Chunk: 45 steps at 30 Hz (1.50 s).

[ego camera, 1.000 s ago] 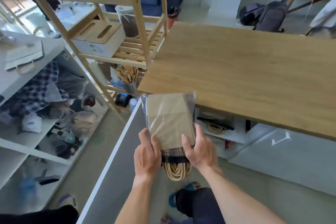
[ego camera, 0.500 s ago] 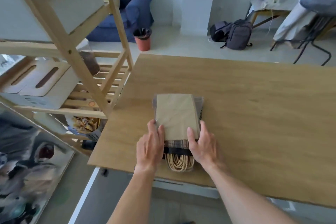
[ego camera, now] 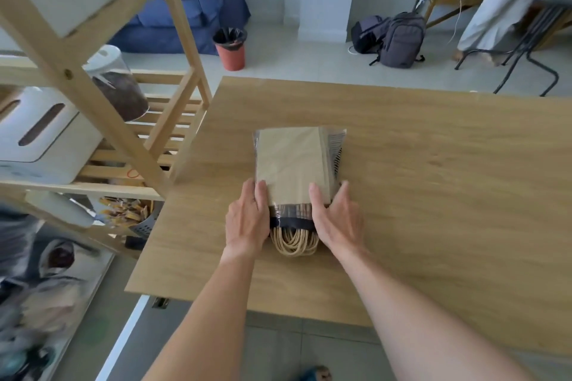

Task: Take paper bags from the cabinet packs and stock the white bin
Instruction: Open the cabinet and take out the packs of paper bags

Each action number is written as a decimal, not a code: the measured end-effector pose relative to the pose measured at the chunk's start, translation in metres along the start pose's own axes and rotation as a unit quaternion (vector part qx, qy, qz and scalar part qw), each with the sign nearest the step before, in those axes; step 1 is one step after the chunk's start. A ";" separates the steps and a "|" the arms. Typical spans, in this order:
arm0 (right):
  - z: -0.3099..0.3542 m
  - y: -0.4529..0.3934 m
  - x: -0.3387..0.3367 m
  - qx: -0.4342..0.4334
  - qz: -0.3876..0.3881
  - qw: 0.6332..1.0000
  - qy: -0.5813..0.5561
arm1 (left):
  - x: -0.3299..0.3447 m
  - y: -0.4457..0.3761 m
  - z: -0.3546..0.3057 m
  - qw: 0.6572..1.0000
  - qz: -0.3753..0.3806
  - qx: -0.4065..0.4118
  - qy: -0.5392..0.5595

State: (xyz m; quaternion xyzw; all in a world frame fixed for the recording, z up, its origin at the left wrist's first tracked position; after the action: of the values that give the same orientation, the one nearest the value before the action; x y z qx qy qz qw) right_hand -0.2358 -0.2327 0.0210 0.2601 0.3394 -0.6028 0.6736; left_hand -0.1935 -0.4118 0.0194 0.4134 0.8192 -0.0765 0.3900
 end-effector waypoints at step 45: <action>-0.317 0.052 0.181 0.234 -0.008 0.972 0.003 | 0.311 0.003 0.188 0.985 0.102 -0.100 -0.091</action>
State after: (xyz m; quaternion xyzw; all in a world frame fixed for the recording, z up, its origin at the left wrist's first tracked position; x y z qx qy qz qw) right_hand -0.2218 -0.1001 -0.3227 0.4096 0.1928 -0.6703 0.5880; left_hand -0.1927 -0.3021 -0.3269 0.4453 0.7372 0.0092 0.5081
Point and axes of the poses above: each hand's wrist, its own y-axis away from the middle knuckle, its own x-axis out of the palm, z = x × y, the point moved 5 cm from there along -y, towards the middle knuckle, and after that the axes turned 13 degrees about -x, right-handed, at the moved point
